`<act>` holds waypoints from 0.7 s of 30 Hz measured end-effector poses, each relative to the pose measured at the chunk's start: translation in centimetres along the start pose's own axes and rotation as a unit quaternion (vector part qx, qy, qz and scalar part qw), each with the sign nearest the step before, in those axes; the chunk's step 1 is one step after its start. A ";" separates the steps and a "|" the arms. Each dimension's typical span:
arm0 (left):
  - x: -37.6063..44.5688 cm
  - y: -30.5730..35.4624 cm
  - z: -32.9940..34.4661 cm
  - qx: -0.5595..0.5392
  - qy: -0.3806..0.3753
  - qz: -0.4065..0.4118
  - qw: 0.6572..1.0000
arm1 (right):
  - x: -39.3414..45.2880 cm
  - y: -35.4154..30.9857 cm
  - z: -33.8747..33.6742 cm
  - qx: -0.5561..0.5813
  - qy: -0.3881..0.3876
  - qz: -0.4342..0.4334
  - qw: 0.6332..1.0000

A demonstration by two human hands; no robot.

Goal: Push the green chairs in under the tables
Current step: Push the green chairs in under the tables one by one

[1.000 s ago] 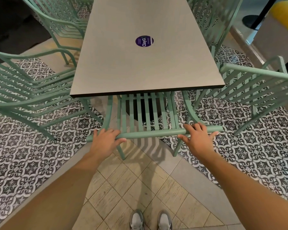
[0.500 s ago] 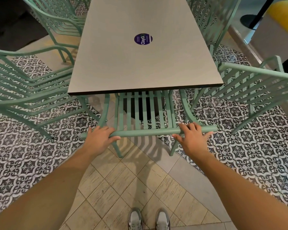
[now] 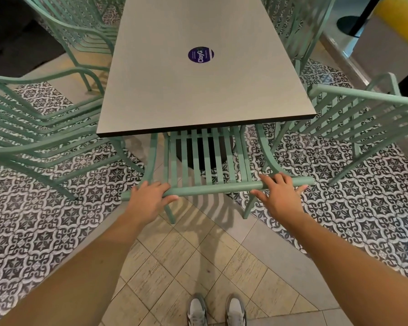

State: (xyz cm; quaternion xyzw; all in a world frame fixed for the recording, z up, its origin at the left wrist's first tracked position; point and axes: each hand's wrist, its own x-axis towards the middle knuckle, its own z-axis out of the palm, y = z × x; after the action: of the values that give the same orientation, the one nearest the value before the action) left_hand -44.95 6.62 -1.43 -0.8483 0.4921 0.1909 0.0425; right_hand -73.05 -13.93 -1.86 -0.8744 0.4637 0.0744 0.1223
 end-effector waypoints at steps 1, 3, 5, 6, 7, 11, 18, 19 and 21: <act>0.0 0.0 0.0 -0.002 0.000 0.000 1.000 | 0.0 0.0 0.0 -0.001 -0.001 0.001 1.000; 0.0 0.1 0.1 -0.013 -0.003 -0.002 1.000 | 0.1 0.1 0.1 -0.005 -0.004 0.002 1.000; -0.2 0.4 -0.3 -0.030 -0.010 -0.012 0.999 | 0.1 0.0 0.2 -0.008 -0.008 0.004 1.000; -0.3 0.8 -0.7 -0.039 -0.016 -0.016 0.999 | -0.1 0.0 0.2 -0.003 -0.006 0.007 1.000; -0.4 1.3 -1.1 -0.050 -0.019 -0.015 0.998 | -0.4 -0.1 0.2 0.006 -0.001 0.011 1.000; -0.9 4.9 -3.1 -0.098 -0.026 0.008 0.995 | -3.4 -0.1 -0.1 0.106 0.065 0.045 0.991; -1.1 18.0 -4.9 -0.256 -0.049 0.103 0.960 | -9.1 5.1 -1.8 0.491 0.111 0.303 0.809; -1.2 20.2 -5.1 -0.275 -0.055 0.120 0.952 | -9.6 6.6 -2.0 0.525 0.122 0.328 0.776; -1.4 24.3 -5.3 -0.314 -0.072 0.134 0.937 | -10.1 9.9 -2.3 0.578 0.148 0.356 0.719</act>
State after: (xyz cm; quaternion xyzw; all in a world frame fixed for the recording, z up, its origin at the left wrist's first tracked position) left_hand -64.75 -6.07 6.77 -0.7286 0.5119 0.4000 -0.2168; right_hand -86.85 -11.86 1.40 -0.4038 0.7062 -0.3005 0.4980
